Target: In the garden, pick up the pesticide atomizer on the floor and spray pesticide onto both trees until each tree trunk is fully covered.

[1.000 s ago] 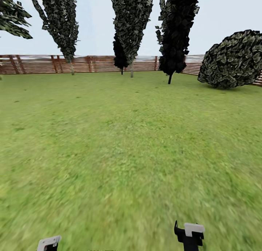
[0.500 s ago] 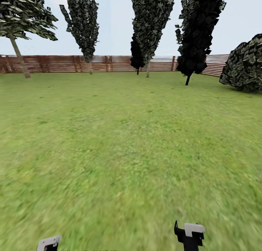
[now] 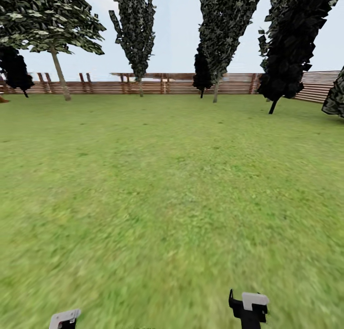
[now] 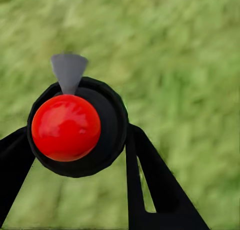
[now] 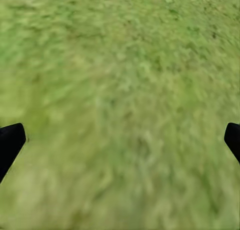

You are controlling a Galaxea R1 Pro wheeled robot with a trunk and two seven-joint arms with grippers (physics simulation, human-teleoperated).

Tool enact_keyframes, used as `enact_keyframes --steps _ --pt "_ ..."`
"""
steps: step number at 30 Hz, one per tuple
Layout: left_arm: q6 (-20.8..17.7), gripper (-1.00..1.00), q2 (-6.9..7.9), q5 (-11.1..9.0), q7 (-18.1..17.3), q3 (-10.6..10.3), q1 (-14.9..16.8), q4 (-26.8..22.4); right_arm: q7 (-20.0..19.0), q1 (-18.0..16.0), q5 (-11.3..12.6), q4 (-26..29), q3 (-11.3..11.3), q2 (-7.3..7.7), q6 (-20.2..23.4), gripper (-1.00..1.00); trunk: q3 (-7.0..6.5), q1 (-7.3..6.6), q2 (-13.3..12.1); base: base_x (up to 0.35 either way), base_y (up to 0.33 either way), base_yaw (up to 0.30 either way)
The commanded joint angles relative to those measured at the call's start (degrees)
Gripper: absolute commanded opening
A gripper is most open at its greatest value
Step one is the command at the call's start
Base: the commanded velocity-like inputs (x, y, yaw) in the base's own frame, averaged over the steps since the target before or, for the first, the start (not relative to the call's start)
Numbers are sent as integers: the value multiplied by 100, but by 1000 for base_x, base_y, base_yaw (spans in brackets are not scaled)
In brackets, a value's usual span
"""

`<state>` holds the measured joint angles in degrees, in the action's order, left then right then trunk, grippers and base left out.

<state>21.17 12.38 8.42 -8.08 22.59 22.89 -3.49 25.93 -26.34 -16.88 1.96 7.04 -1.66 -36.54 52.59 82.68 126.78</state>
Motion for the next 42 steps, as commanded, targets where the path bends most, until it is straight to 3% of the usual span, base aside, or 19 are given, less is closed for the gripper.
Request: enact_keyframes --steps 1,42 --pt "19 -100 1 55 -18 54 5 7 26 -4 -61 -3 44 -1 -11 100 5 -1 2 0 0 282" --pt "19 -100 1 55 -18 53 5 7 26 -2 -61 -3 47 -1 -11 100 5 -1 2 0 0 282"
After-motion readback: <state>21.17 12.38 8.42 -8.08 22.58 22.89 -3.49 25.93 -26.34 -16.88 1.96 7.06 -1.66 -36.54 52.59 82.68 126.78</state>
